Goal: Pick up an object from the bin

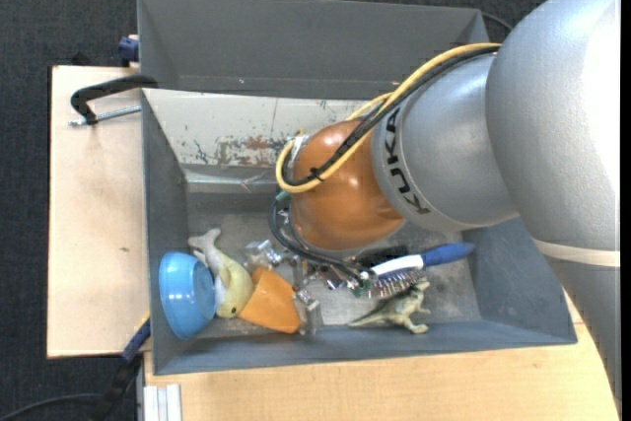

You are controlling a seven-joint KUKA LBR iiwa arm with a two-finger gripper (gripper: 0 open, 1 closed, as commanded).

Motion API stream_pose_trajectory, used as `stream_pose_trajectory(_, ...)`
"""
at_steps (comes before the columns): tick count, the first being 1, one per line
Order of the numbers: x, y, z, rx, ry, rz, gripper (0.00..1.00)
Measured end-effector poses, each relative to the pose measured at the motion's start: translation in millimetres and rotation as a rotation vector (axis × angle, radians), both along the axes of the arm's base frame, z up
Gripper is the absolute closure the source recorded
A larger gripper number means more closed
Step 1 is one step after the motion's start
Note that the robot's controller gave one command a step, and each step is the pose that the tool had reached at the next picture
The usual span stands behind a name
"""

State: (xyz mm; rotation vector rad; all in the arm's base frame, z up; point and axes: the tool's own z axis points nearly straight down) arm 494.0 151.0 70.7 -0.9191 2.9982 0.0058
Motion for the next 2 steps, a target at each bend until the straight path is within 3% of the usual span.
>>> stream_pose_trajectory(1,0.3,-3,0,-0.002,0.001,-0.004,1.0)
stream_pose_trajectory(2,2.6,72,0,-0.029,0.007,0.128,1.0)
